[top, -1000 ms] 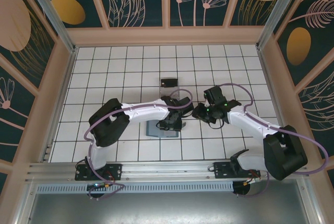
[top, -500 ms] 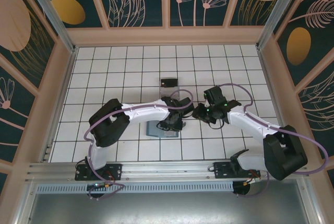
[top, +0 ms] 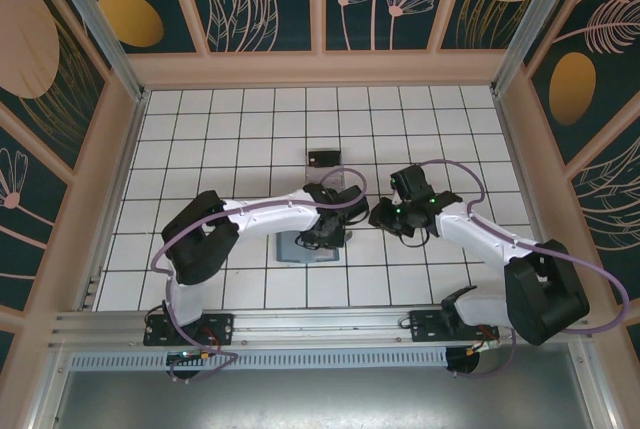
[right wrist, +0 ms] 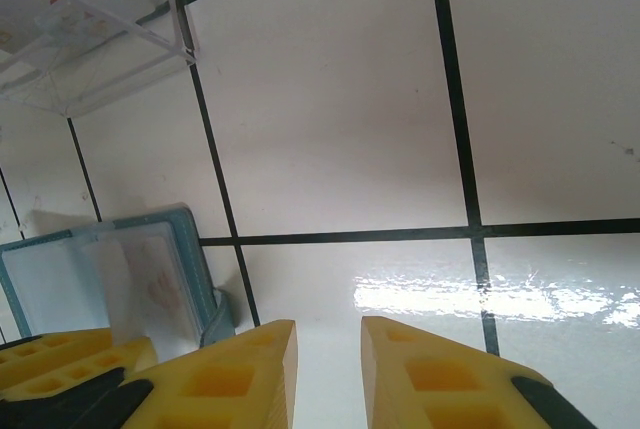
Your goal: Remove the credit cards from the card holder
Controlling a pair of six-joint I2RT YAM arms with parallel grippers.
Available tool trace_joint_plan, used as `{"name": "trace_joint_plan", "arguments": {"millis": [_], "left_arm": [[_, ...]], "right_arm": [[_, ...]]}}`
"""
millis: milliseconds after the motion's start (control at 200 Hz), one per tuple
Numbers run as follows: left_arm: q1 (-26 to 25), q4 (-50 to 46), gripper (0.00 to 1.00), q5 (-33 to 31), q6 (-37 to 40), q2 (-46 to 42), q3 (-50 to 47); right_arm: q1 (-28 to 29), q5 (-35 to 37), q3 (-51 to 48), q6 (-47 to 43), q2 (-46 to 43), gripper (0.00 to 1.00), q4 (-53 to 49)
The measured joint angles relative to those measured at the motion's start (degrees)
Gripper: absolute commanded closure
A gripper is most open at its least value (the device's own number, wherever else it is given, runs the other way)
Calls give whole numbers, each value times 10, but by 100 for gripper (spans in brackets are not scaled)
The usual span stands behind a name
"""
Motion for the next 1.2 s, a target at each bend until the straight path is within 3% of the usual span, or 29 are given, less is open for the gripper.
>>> {"name": "trace_joint_plan", "arguments": {"millis": [1201], "left_arm": [[28, -27, 70, -34, 0, -154, -139]], "right_arm": [[143, 5, 90, 56, 107, 76, 1]]}}
